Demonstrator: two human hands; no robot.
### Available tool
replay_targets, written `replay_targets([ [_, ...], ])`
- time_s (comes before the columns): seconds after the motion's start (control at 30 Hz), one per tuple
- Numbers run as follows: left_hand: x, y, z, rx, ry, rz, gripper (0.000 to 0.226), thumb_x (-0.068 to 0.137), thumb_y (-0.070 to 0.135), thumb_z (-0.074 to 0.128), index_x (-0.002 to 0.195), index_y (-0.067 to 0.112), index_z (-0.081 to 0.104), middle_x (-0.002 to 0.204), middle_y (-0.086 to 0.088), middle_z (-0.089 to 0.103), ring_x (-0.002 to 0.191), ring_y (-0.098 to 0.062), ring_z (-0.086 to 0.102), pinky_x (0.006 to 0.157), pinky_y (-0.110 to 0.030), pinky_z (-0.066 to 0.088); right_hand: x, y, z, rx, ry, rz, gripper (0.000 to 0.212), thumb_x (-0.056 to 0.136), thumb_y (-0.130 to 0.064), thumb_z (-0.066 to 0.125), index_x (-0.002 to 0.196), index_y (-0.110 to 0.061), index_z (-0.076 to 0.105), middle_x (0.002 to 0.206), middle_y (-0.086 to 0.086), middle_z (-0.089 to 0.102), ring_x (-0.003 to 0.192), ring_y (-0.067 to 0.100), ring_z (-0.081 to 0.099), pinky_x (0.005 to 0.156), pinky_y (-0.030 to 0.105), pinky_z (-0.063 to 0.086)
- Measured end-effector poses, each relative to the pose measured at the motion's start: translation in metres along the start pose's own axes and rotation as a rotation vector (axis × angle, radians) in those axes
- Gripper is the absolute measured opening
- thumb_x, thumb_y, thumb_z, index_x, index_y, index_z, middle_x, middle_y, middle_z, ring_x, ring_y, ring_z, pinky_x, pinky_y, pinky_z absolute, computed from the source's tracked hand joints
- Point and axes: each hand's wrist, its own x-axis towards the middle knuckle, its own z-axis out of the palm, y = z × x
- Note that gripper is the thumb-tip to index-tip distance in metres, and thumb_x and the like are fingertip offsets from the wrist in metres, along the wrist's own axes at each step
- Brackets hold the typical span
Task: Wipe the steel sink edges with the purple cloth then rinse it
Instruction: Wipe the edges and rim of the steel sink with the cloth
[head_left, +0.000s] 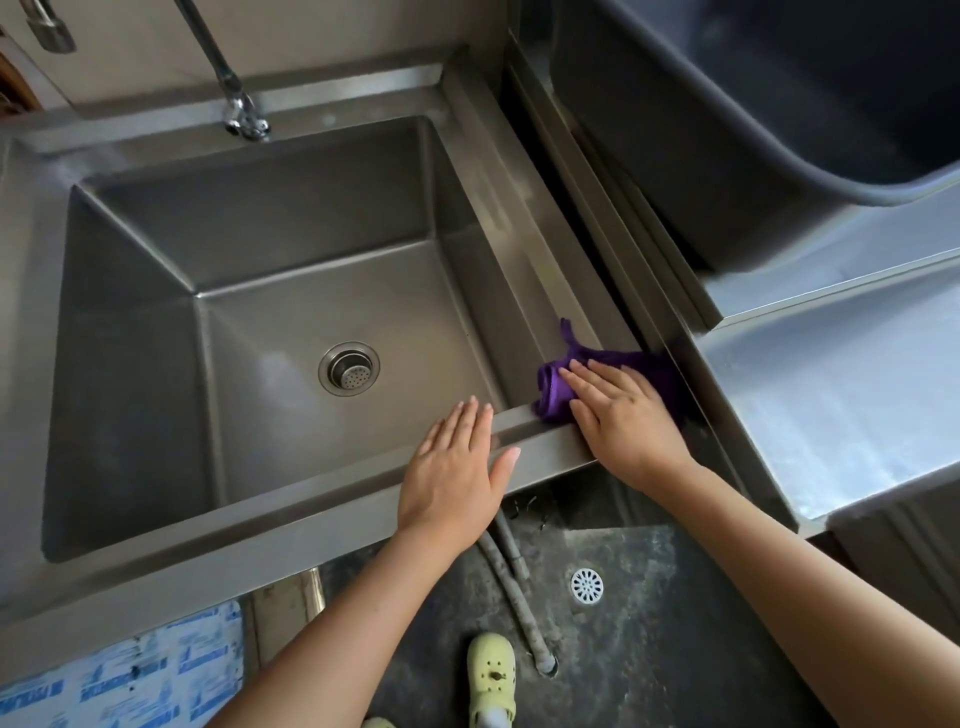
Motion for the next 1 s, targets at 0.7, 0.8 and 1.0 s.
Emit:
replay_targets([
  [0.7,0.002,-0.001,0.001,0.021,-0.009,0.0,0.079,0.084,0.056,-0.008,0.149,0.014,0.01,0.158,-0.004,0.012,0.145,-0.014,0.01,0.116,-0.029,0.005,0.055,0.013,-0.011,0.053,0.055,-0.157,0.042,0.096,-0.027,0.036,0.135,-0.016,0.048,0.138,0.003,0.052,0.133,0.018,0.041,0.113,0.036,0.021],
  [0.8,0.002,-0.001,0.002,0.017,-0.013,0.008,0.082,0.081,0.056,-0.013,0.149,0.015,0.007,0.158,-0.004,0.009,0.146,-0.014,0.007,0.116,-0.029,0.004,0.022,0.011,-0.012,0.076,0.092,-0.13,0.041,0.094,-0.026,0.038,0.128,-0.012,0.056,0.13,0.005,0.059,0.126,0.021,0.05,0.11,0.038,0.029],
  [1.0,0.002,-0.002,0.003,0.022,-0.021,0.004,0.083,0.081,0.056,-0.012,0.149,0.013,0.012,0.158,-0.005,0.014,0.145,-0.015,0.011,0.117,-0.03,0.008,-0.007,-0.005,0.002,0.056,0.261,0.034,0.039,0.091,-0.026,0.038,0.104,-0.004,0.068,0.097,0.014,0.073,0.093,0.03,0.065,0.09,0.039,0.046],
])
